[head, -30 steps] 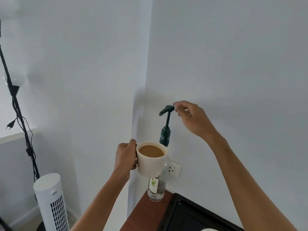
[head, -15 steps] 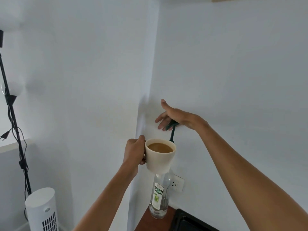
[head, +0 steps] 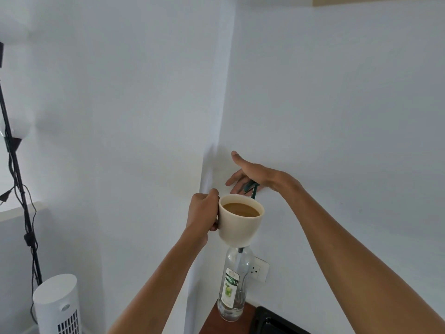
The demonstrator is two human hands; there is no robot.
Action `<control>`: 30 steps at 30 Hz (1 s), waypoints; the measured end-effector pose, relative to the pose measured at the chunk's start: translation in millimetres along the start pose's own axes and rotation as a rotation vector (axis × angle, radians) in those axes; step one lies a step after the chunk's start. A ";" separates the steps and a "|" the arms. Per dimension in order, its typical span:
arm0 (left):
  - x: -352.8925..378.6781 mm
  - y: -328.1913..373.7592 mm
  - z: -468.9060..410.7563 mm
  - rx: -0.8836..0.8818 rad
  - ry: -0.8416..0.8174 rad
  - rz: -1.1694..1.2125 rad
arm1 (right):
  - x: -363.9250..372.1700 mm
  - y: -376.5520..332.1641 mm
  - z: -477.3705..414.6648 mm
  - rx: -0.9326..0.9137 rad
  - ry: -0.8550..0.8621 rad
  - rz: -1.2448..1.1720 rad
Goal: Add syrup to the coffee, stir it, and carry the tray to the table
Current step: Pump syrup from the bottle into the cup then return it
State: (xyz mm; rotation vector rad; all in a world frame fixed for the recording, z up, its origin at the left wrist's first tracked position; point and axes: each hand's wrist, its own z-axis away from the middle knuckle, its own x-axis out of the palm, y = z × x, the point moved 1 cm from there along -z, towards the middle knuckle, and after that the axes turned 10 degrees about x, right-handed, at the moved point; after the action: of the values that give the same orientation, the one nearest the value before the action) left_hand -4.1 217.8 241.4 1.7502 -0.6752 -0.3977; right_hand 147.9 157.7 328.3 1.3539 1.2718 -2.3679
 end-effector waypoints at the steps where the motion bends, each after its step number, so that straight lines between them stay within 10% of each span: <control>1: -0.4 1.2 -1.1 0.001 0.000 0.007 | 0.5 -0.1 -0.3 0.001 0.004 0.006; 30: 2.2 6.4 -11.5 -0.007 0.004 0.030 | 9.0 4.5 -4.0 -0.056 0.101 0.006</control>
State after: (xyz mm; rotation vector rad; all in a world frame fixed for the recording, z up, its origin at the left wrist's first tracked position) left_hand 2.9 224.1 251.0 1.7316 -0.6955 -0.3752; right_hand 147.3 160.2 317.8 1.4751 1.3474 -2.2678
